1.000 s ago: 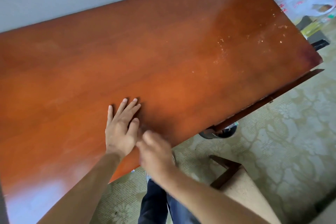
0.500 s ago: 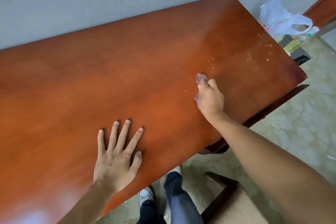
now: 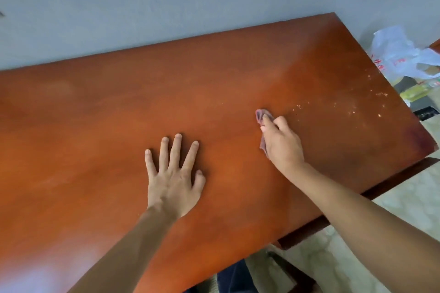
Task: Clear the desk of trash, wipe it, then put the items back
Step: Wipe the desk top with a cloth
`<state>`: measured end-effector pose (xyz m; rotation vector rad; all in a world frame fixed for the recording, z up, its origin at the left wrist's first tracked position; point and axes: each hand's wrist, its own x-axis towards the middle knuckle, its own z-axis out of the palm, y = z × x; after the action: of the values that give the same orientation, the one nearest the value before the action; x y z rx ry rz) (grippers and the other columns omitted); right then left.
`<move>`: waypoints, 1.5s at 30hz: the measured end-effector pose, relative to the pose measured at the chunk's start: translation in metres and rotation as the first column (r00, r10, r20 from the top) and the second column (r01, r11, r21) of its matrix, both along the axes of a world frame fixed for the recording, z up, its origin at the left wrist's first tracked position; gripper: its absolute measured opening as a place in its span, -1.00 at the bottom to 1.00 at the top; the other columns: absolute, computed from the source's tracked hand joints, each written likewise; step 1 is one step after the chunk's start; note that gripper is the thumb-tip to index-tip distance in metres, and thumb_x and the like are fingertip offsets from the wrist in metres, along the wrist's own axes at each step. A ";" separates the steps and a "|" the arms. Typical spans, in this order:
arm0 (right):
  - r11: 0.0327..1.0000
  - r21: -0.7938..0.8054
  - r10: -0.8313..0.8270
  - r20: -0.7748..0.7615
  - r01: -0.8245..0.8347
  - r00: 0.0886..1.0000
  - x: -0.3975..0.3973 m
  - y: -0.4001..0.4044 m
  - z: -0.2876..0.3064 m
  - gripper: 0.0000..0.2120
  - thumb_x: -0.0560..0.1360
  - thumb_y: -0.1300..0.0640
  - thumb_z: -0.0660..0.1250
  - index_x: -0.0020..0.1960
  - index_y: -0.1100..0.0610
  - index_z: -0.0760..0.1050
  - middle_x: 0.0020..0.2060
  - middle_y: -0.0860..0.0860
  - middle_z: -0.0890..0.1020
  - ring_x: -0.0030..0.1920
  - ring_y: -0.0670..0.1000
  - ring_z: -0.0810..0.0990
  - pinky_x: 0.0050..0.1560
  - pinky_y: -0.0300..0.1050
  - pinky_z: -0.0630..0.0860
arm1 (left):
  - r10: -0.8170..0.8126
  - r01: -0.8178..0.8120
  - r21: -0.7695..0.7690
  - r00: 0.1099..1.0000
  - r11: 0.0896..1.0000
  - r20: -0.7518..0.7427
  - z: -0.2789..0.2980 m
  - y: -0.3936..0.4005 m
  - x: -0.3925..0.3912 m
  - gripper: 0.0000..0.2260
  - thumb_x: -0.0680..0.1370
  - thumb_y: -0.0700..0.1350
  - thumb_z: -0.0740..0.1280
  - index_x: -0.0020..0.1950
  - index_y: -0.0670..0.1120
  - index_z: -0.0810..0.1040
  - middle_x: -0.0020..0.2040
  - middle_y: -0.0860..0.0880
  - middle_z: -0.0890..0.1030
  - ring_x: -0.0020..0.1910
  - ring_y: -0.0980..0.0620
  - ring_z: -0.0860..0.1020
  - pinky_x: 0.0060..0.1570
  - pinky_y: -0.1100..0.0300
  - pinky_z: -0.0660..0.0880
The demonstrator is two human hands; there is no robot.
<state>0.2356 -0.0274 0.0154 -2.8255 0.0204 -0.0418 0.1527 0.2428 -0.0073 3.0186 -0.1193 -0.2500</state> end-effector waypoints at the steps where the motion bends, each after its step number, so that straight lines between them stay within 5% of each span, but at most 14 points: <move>1: 0.995 0.005 -0.095 -0.013 0.095 0.995 0.017 0.002 0.006 -0.71 0.61 -0.22 0.12 -0.02 -0.06 0.49 -0.25 -0.01 0.70 -0.23 0.02 0.68 -0.23 -0.06 0.54 | 0.008 -0.008 0.014 1.000 1.000 -0.003 -0.001 -0.006 0.004 -0.37 0.62 0.23 -0.05 0.69 0.15 -0.01 0.70 -0.10 0.00 0.67 -0.21 -0.07 0.52 -0.42 -0.12; 4: 0.983 0.139 -0.123 0.028 0.118 0.992 0.073 0.038 0.001 -0.73 0.62 -0.18 0.20 -0.08 -0.01 0.48 -0.30 0.10 0.69 -0.37 0.04 0.66 -0.36 -0.05 0.55 | 0.027 -0.028 0.019 0.999 0.999 0.038 -0.006 -0.013 0.004 -0.36 0.61 0.26 -0.02 0.69 0.13 -0.02 0.70 -0.09 -0.02 0.67 -0.21 -0.10 0.51 -0.44 -0.09; 7: 0.984 0.122 0.122 0.089 -0.133 0.988 0.083 0.112 -0.012 -0.79 0.63 0.07 0.21 0.21 0.00 0.53 0.02 0.09 0.64 -0.06 0.15 0.64 -0.07 0.09 0.59 | 0.067 -0.065 -0.036 0.995 0.997 0.067 -0.005 -0.012 0.003 -0.33 0.59 0.23 0.10 0.67 0.04 0.15 0.69 -0.08 0.07 0.68 -0.15 -0.04 0.54 -0.40 -0.04; 13: 0.640 -0.089 0.768 0.119 -0.763 0.630 0.033 0.125 -0.018 -0.64 0.65 0.03 0.20 0.41 0.07 0.46 0.02 0.02 0.53 -0.06 0.05 0.60 -0.28 0.00 0.55 | 0.221 -0.193 -0.185 0.964 0.964 0.145 -0.002 -0.009 -0.003 -0.41 0.49 0.08 0.23 0.43 -0.23 0.47 0.56 -0.21 0.34 0.64 -0.17 0.17 0.55 -0.32 0.11; 17: 0.963 -0.022 0.271 0.030 -0.270 0.962 0.109 0.044 0.004 -0.73 0.60 -0.23 0.16 -0.02 -0.06 0.45 -0.28 -0.07 0.70 -0.27 -0.01 0.67 -0.16 0.02 0.59 | 0.196 -0.177 -0.145 0.972 0.974 0.129 -0.003 -0.011 -0.001 -0.37 0.47 0.11 0.26 0.44 -0.23 0.50 0.57 -0.24 0.33 0.63 -0.19 0.18 0.53 -0.35 0.13; 19: 0.991 0.129 -0.025 0.025 0.021 0.999 0.147 0.034 0.009 -0.73 0.61 -0.20 0.19 -0.07 -0.01 0.40 -0.40 0.00 0.68 -0.39 0.06 0.66 -0.27 0.04 0.56 | 0.192 -0.172 -0.149 0.972 0.974 0.138 -0.003 -0.010 0.000 -0.36 0.45 0.11 0.32 0.44 -0.22 0.50 0.57 -0.24 0.34 0.63 -0.20 0.19 0.52 -0.36 0.14; 23: 0.987 0.057 0.141 0.118 -0.148 0.983 0.153 0.116 -0.006 -0.78 0.60 -0.18 0.24 0.06 -0.06 0.52 -0.22 0.00 0.71 -0.20 0.10 0.71 -0.10 0.14 0.64 | 0.179 -0.103 -0.264 0.942 0.959 0.283 -0.004 -0.010 0.000 -0.54 0.42 0.00 0.38 0.26 -0.19 0.61 0.40 -0.19 0.53 0.50 -0.22 0.41 0.49 -0.32 0.23; 25: 0.856 0.060 0.501 0.150 -0.513 0.853 0.102 0.199 -0.014 -0.69 0.53 0.02 0.39 0.26 0.00 0.54 0.00 0.02 0.64 -0.05 0.10 0.68 -0.12 0.08 0.63 | 0.262 -0.114 -0.363 0.883 0.925 0.390 -0.004 -0.009 -0.004 -0.74 0.43 -0.07 0.36 0.03 -0.20 0.60 0.13 -0.17 0.58 0.20 -0.26 0.56 0.32 -0.20 0.41; 27: 0.500 0.016 0.860 0.108 -0.866 0.499 0.047 0.258 -0.009 -0.56 0.47 0.19 0.43 0.33 0.18 0.51 0.07 0.12 0.55 -0.01 0.19 0.64 -0.21 0.08 0.60 | 0.419 -0.203 -0.454 0.790 0.868 0.447 0.000 -0.007 -0.015 -0.84 0.44 -0.09 0.33 -0.10 -0.16 0.46 -0.08 -0.16 0.48 -0.12 -0.22 0.48 -0.05 -0.09 0.41; 30: 0.274 0.119 0.961 0.004 -0.954 0.277 0.030 0.270 -0.003 -0.62 0.60 0.30 0.26 0.41 0.24 0.44 0.16 0.21 0.52 0.08 0.27 0.55 -0.05 0.11 0.50 | 0.509 -0.288 -0.463 0.719 0.838 0.473 0.005 0.004 -0.046 -0.88 0.42 -0.13 0.28 -0.10 -0.10 0.39 -0.09 -0.15 0.48 -0.20 -0.16 0.42 -0.16 -0.03 0.33; 33: 0.471 -0.092 0.878 0.147 -0.877 0.456 0.075 0.217 -0.009 -0.66 0.62 0.08 0.22 0.38 0.08 0.46 0.03 0.05 0.49 -0.10 0.11 0.60 -0.29 -0.01 0.47 | 0.506 -0.407 -0.310 0.761 0.859 0.406 0.000 0.035 -0.073 -0.73 0.39 -0.05 0.27 -0.01 -0.16 0.61 0.10 -0.20 0.56 0.01 -0.29 0.54 0.03 -0.14 0.42; 38: 0.955 -0.098 0.292 0.158 -0.279 0.943 0.184 0.135 -0.004 -0.73 0.60 0.01 0.21 0.28 -0.07 0.48 0.03 0.10 0.65 -0.07 0.21 0.60 -0.03 0.06 0.55 | 0.494 -0.463 -0.177 0.839 0.868 0.227 -0.006 0.061 -0.080 -0.48 0.39 0.08 0.29 0.24 -0.18 0.64 0.35 -0.26 0.52 0.32 -0.36 0.47 0.37 -0.30 0.34; 41: 0.989 0.133 0.046 0.140 -0.065 0.989 0.194 0.180 -0.007 -0.86 0.55 -0.10 0.23 0.04 -0.12 0.51 -0.28 -0.04 0.71 -0.21 0.18 0.69 -0.01 0.24 0.65 | 0.464 -0.428 -0.211 0.870 0.879 0.169 -0.002 0.060 -0.081 -0.48 0.40 0.07 0.33 0.27 -0.18 0.60 0.38 -0.24 0.49 0.38 -0.33 0.44 0.42 -0.29 0.31; 45: 0.825 -0.016 0.559 0.163 -0.565 0.813 0.117 0.312 0.004 -0.65 0.59 0.15 0.28 0.37 0.05 0.45 0.18 0.11 0.51 0.11 0.20 0.58 -0.05 -0.04 0.45 | 0.478 -0.391 -0.353 0.855 0.850 0.203 0.005 0.064 -0.083 -0.58 0.42 -0.01 0.34 0.22 -0.14 0.61 0.34 -0.12 0.51 0.37 -0.24 0.45 0.43 -0.25 0.31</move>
<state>0.3522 0.2846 0.0194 -2.6644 -0.8435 -0.1334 0.0702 0.3068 -0.0024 2.6553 0.4699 0.2284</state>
